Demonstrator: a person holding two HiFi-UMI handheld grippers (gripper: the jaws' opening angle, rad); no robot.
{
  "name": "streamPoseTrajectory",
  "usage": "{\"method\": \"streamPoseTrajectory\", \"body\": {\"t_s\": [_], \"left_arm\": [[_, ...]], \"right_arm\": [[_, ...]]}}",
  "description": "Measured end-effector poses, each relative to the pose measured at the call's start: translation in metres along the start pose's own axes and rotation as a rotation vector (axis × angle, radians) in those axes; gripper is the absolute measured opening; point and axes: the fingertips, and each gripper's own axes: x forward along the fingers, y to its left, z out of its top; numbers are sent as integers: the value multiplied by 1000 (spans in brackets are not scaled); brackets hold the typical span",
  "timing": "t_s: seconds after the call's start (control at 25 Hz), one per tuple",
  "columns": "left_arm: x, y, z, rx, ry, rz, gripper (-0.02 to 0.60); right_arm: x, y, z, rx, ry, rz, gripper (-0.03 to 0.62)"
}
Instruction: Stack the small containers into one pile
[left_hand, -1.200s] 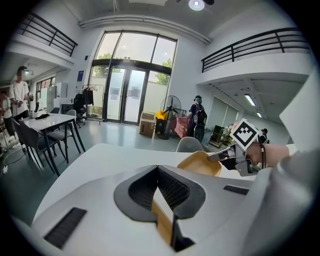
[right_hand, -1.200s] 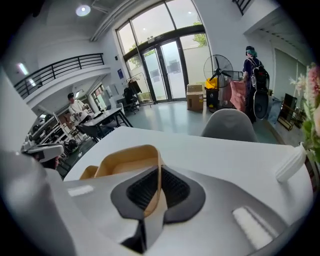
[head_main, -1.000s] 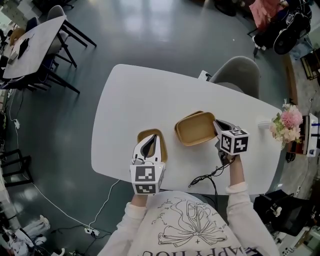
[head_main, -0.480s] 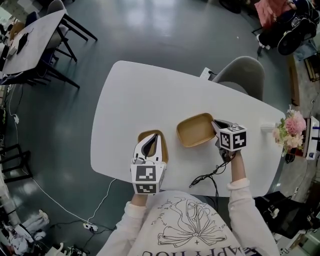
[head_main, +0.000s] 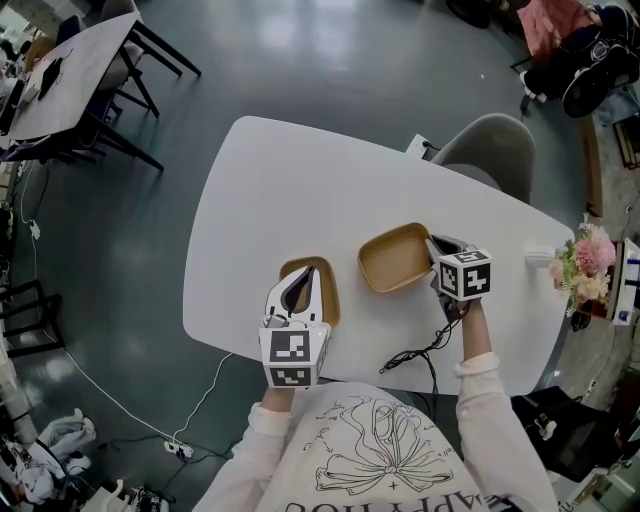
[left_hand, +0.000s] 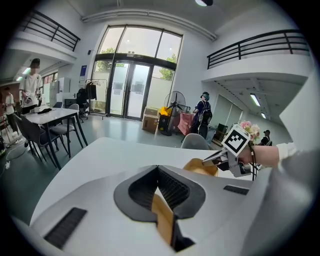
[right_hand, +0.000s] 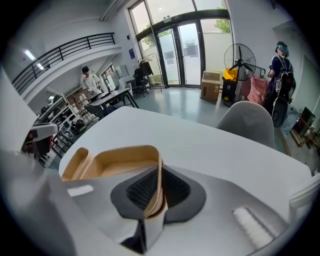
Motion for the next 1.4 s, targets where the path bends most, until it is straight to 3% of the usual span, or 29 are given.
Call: {"method": "streamPoseTrajectory", "body": {"t_s": [0.32, 0.52, 0.64, 0.88, 1.12, 1.4], "left_arm": [[-12, -3, -10, -7, 2, 17, 6], [-19, 3, -16, -15, -3, 40, 6], [-26, 11, -16, -21, -11, 63, 7], [-41, 23, -24, -39, -20, 112, 8], [-62, 33, -34, -70, -34, 167, 8], [-88, 51, -57, -127, -38, 241, 8]], "right_arm": [[1, -3, -7, 44, -37, 4, 35], [-7, 4, -2, 37, -82, -14, 185], [-21, 16, 11, 9, -147, -34, 186], [-37, 100, 21, -2, -245, 130, 186], [-13, 186, 7, -116, -170, 273, 186], [25, 216, -23, -169, -29, 263, 184]]}}
